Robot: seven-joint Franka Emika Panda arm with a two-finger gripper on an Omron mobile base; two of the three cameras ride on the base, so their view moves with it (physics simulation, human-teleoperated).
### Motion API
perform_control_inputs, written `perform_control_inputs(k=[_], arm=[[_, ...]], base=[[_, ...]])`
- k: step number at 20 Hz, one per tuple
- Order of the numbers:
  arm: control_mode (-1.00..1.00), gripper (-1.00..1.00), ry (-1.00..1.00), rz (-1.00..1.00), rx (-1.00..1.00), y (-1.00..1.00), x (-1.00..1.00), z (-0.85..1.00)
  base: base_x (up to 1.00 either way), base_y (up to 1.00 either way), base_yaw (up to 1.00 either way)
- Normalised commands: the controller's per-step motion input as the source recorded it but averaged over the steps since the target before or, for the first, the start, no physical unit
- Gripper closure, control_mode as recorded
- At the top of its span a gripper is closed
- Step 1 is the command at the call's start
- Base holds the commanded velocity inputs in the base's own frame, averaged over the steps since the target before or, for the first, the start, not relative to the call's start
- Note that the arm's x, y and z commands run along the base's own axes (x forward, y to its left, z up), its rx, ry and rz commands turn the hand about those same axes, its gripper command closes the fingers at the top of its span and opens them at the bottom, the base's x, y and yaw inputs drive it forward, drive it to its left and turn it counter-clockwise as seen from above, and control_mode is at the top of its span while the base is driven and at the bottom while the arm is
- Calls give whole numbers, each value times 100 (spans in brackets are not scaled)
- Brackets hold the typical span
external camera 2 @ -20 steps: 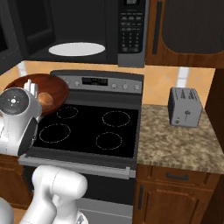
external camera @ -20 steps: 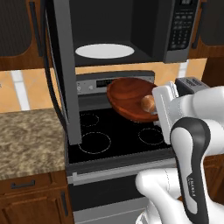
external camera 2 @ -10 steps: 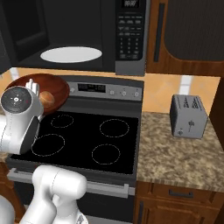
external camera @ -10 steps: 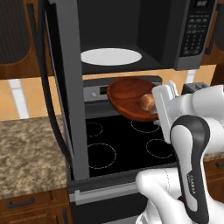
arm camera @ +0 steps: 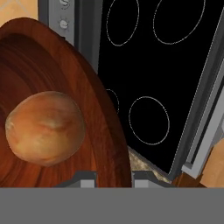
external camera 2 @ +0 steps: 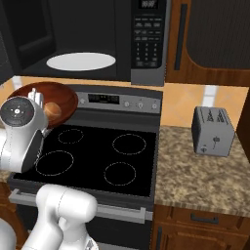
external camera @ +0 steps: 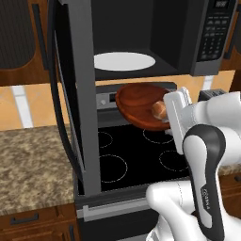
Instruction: Pick the onion from the sink and place it in the bowl. Then pick the bowl and place it in the microwave. Then close the microwave door and press the start button.
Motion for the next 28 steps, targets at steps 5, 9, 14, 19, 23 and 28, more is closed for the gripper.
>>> perform_control_inputs(k=[5,9,14,19,23,28], arm=[[100,100,0,0,0,0,0,0],[-100,100,0,0,0,1,-2,0],[-100,100,-12,0,0,3,-91,25],[-100,100,-1,0,8,-28,-27,57],[-100,100,12,0,6,-17,11,68],[-100,100,1,0,-2,-5,33,43]], base=[[18,16,1],[0,3,2],[0,0,0],[0,0,0],[0,0,0],[0,0,0]])
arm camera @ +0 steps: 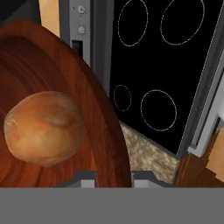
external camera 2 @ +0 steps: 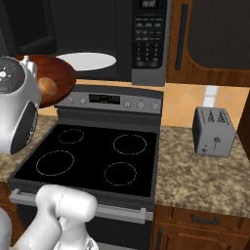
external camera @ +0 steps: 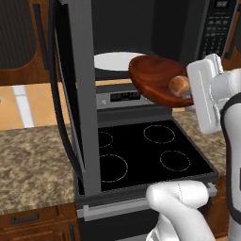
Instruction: Pick the onion from the sink and place it in the bowl. Then pick the bowl and place it in the microwave. Then close the microwave door and press the start button.
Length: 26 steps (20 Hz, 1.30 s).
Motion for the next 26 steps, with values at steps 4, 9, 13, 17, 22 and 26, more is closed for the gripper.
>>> perform_control_inputs(k=[4,9,13,17,22,26], arm=[[-100,100,16,0,-1,0,84,10],[-100,100,8,0,-13,0,78,0],[-100,100,0,0,-29,12,54,12],[-100,100,0,0,-27,17,44,7],[-100,100,-3,0,-17,6,42,5],[-100,100,-4,0,-1,0,38,6]], base=[[0,0,0],[0,0,0],[0,0,0],[0,0,0],[0,0,0],[0,0,0]])
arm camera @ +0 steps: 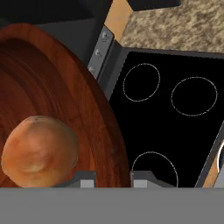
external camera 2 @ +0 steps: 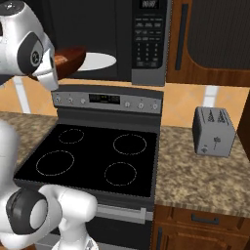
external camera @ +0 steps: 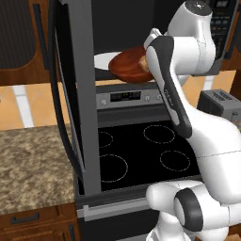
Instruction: Pick the onion from the sink and place it in the bowl. Then pick the bowl and place it in the microwave. Then close the microwave door and press the start button.
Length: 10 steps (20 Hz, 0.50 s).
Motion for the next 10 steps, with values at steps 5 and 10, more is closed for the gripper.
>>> perform_control_inputs(k=[5,10], arm=[[-100,100,-3,0,0,0,49,0],[-100,100,0,0,0,0,78,0]], base=[[0,0,0],[0,0,0]])
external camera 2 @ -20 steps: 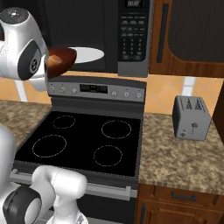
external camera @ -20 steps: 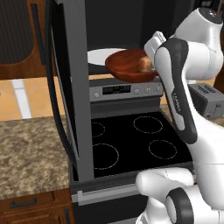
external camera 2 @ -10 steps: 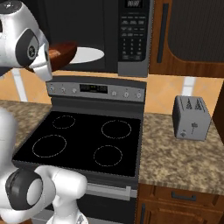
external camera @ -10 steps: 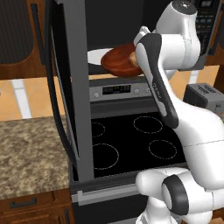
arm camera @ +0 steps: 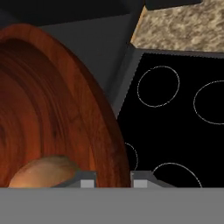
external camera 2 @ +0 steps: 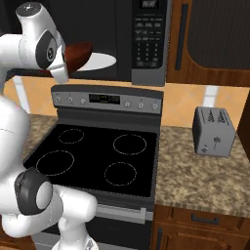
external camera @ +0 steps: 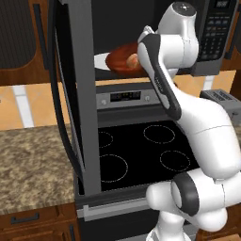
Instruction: Pick the onion from the sink and place it in the bowl. Then pick the bowl and place it in the microwave. Then close the microwave door and press the start button.
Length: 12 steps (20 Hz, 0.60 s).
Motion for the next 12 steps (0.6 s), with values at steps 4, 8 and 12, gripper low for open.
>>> perform_control_inputs(k=[4,8,12], arm=[[-100,100,0,-1,1,0,90,0],[-100,100,0,-1,1,1,89,0],[-100,100,0,0,0,16,66,0]], base=[[0,0,0],[0,0,0],[0,0,0]])
